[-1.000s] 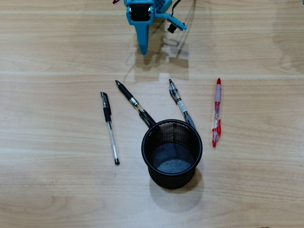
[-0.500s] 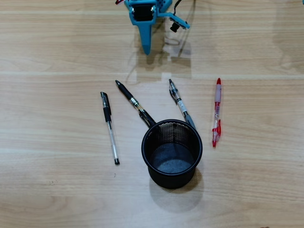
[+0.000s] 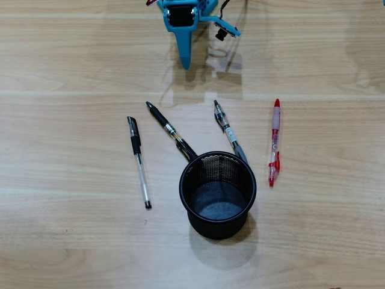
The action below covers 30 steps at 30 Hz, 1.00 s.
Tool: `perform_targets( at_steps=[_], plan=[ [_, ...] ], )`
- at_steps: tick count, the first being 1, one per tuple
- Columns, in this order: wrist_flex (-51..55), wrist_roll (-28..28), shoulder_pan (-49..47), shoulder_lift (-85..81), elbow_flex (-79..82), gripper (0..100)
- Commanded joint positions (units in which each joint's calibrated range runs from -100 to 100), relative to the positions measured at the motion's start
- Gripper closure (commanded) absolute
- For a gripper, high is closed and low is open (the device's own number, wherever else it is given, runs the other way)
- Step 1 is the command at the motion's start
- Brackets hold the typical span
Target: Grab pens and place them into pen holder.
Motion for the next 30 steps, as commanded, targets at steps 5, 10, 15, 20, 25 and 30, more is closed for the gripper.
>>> perform_targets(
  at_steps=[5,10,15,20,25,30],
  plan=[
    [-0.22,0.13,-0.39,-0.52,-0.30,98],
    [-0.22,0.13,-0.12,-0.52,-0.30,98],
    [-0.22,-0.03,-0.03,-0.52,-0.30,98],
    [-0.22,-0.03,0.25,-0.52,-0.30,98],
    [-0.22,0.18,0.34,-0.52,-0.30,98],
    [0.55,-0.08,1.79,0.40,-5.35,98]
  ],
)
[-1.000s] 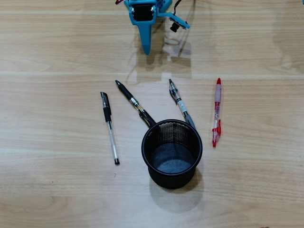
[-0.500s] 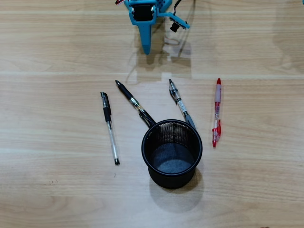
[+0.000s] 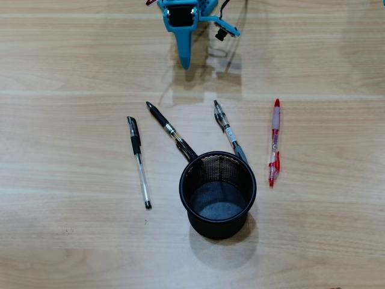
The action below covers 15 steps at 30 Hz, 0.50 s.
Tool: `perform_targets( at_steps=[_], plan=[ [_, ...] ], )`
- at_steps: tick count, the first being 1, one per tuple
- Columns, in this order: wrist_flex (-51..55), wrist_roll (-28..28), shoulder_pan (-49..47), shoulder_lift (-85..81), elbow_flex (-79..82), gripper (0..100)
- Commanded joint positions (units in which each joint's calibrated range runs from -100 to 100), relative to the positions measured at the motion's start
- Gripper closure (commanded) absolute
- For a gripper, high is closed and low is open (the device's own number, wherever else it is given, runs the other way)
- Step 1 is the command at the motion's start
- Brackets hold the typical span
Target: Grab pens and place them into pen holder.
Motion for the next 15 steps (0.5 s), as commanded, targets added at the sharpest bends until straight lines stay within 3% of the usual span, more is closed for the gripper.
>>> perform_targets(
  at_steps=[1,9,15],
  plan=[
    [0.73,-0.08,1.43,0.74,-7.79,98],
    [6.84,-0.69,1.43,18.46,-35.37,98],
    [7.01,-8.56,1.43,27.45,-40.51,98]
  ],
)
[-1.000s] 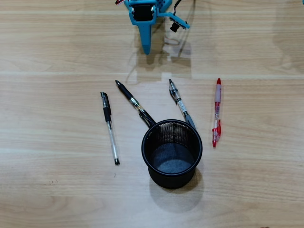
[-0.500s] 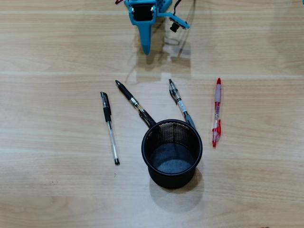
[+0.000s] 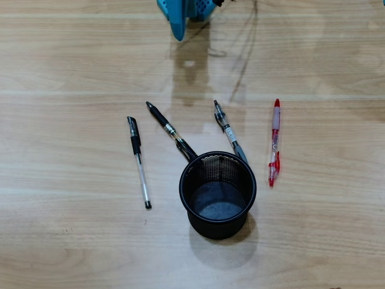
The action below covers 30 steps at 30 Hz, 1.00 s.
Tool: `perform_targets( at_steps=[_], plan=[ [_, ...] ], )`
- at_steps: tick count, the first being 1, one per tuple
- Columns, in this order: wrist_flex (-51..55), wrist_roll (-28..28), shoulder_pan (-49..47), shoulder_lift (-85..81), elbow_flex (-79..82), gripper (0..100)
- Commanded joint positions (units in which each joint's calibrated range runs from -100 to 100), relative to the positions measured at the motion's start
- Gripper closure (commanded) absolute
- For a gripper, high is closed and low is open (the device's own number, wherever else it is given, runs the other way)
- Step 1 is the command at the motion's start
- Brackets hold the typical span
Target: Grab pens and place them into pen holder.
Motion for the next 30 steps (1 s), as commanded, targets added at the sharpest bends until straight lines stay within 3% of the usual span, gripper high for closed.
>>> perform_targets(
  at_steps=[1,8,11,18,30],
  plan=[
    [-0.08,-5.97,0.62,4.20,-4.38,98],
    [0.86,-26.19,-1.93,19.32,-10.78,98],
    [0.95,-31.73,-3.38,29.23,-16.73,98],
    [1.81,-33.05,-2.02,48.89,-32.41,98],
    [3.28,-32.75,1.43,67.70,-49.63,98]
  ],
)
